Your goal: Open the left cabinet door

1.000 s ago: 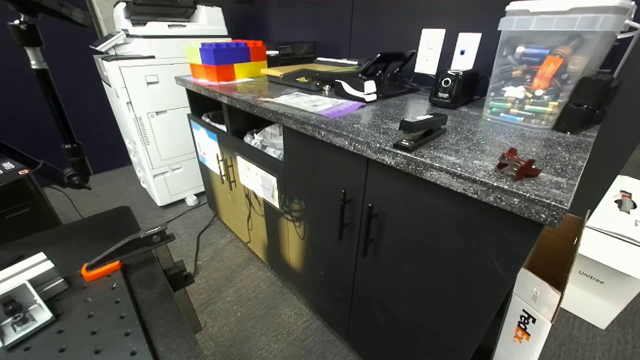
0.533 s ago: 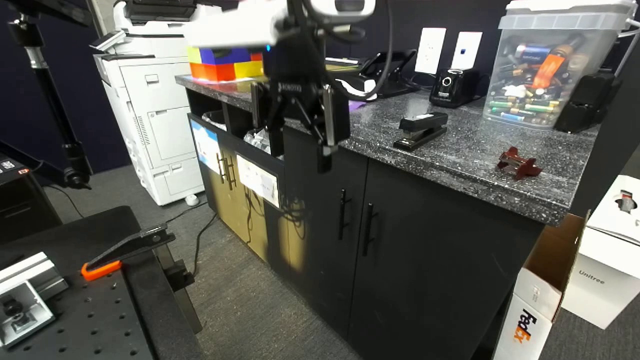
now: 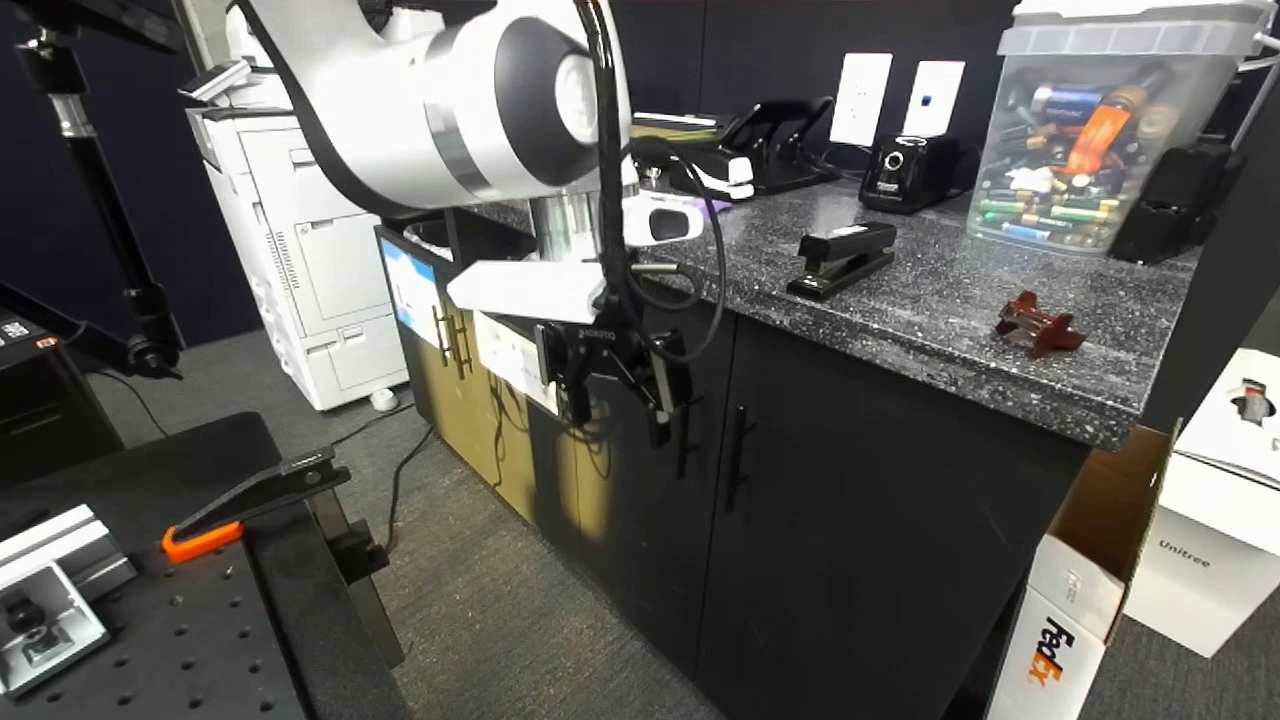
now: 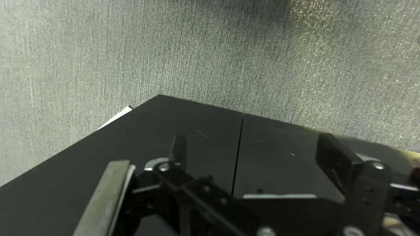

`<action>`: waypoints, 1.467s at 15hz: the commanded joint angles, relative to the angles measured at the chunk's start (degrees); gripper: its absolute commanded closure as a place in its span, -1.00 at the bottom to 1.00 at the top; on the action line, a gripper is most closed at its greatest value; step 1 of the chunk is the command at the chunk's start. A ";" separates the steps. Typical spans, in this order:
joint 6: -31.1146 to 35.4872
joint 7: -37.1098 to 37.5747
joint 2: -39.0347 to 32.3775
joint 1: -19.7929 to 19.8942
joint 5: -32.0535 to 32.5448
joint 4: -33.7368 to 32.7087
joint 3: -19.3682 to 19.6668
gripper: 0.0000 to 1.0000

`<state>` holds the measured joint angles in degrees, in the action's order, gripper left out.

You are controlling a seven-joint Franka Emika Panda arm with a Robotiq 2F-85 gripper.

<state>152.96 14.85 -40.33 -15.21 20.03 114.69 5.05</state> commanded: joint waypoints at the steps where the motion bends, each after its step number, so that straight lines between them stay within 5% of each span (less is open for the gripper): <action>1: 3.81 2.03 -6.95 -3.96 1.53 -7.64 4.10 -1.00; 15: 20.98 -3.47 -22.78 -4.46 -7.45 -23.44 3.33 -0.95; 16: 21.90 -3.74 -23.28 -5.12 -7.66 -23.69 3.85 -0.47; 18: 24.27 -3.41 -24.20 -7.60 -7.67 -23.95 6.41 -0.44; 22: 26.80 -2.35 -26.33 -13.86 -8.20 -24.20 14.50 0.19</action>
<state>177.07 12.53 -64.44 -24.26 13.47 91.85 13.67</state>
